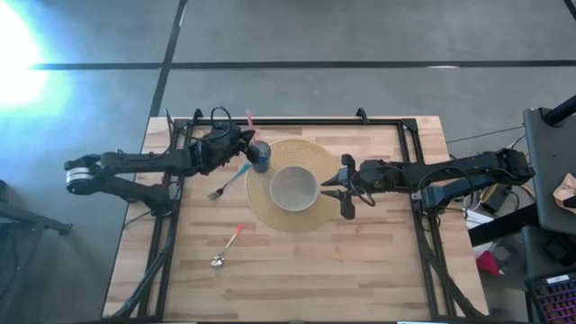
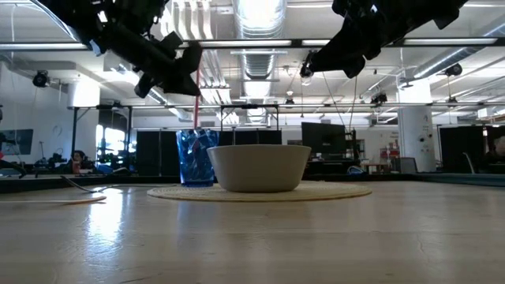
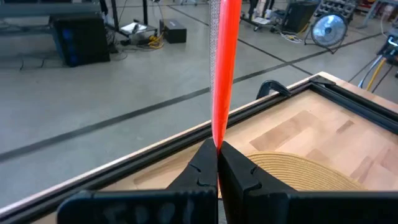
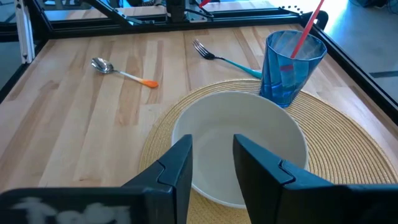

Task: Pick & Place Utensil
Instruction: Put the orange straw into the blue cup on the brown mat

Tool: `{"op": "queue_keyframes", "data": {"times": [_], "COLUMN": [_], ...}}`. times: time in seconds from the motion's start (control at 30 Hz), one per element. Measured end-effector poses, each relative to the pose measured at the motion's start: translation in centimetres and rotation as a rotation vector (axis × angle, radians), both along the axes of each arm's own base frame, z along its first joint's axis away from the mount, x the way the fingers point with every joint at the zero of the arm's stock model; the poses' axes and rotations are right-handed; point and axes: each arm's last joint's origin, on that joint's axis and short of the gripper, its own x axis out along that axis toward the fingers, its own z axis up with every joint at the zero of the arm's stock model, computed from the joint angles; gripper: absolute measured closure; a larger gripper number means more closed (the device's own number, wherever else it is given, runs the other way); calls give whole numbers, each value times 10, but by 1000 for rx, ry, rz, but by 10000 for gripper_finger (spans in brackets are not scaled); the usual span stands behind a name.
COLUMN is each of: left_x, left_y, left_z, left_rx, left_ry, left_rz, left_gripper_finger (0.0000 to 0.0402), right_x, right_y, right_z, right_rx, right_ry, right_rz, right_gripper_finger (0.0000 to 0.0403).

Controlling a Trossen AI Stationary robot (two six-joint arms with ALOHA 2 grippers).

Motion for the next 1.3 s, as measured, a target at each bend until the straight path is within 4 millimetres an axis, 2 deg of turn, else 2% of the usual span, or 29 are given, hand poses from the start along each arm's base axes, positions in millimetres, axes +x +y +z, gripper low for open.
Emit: {"op": "queue_keyframes", "data": {"times": [0.2,0.6,1.03,1.3], "left_x": [2,8,11,11], "left_y": [3,7,8,8], "left_z": [-5,-18,-24,-24], "left_rx": [-18,-22,-37,-37], "left_ry": [3,46,58,61], "left_rz": [44,133,139,139], "left_gripper_finger": [402,401,401,400], "right_x": [0,0,0,0], "right_y": [0,0,0,0], "right_z": [0,-1,-1,-1], "right_rx": [0,0,0,0], "right_ry": [0,7,9,11], "right_rz": [0,0,0,0], "right_gripper_finger": [287,310,326,316]}}
